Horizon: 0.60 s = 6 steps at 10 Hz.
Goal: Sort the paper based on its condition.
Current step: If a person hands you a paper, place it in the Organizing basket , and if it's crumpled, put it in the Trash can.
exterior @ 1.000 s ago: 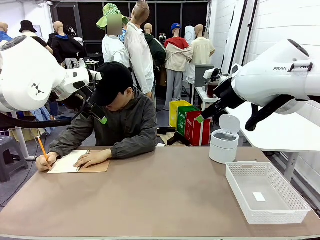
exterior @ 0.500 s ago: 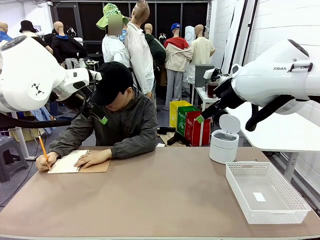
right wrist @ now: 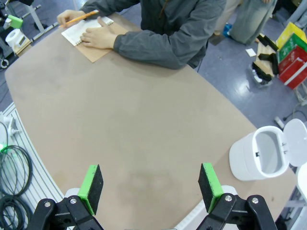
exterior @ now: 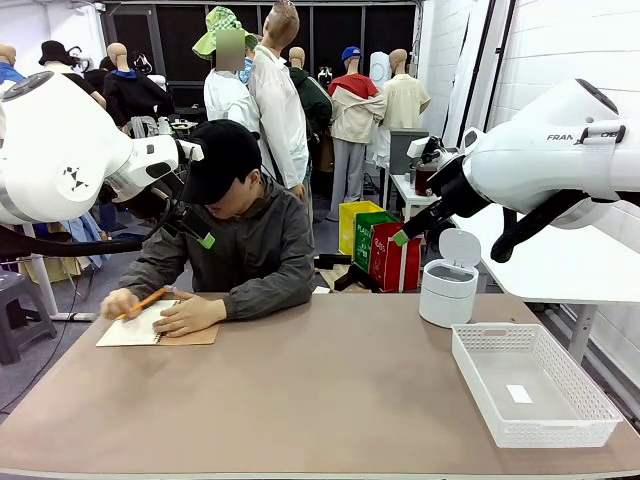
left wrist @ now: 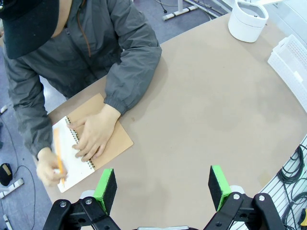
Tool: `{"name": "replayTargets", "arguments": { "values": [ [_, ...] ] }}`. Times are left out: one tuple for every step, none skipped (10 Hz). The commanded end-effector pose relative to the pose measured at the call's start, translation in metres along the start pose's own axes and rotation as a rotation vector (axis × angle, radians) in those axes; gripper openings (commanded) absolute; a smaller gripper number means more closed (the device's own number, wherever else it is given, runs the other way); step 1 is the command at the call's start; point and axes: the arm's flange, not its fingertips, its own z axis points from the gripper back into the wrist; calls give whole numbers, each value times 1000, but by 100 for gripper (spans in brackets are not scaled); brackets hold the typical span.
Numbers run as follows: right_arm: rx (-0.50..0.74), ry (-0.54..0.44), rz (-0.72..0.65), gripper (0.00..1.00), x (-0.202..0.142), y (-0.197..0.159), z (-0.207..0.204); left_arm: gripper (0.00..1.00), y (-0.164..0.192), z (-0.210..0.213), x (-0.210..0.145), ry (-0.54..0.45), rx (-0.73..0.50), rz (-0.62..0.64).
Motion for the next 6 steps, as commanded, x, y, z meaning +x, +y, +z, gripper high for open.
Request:
{"name": "replayTargets", "arguments": {
  "values": [
    [4,-1,-1,100,0,0,0,100,1,2,1,-4,1,1],
    [4,-1,-1,100,0,0,0,100,1,2,1,-4,1,1],
    [4,-1,-1,100,0,0,0,100,1,2,1,-4,1,1],
    [4,-1,-1,100,0,0,0,100,1,2,1,-4,1,1],
    [4,-1,-1,100,0,0,0,100,1,2,1,-4,1,1],
    [4,-1,-1,100,0,0,0,100,1,2,1,-4,1,1]
  ]
}}
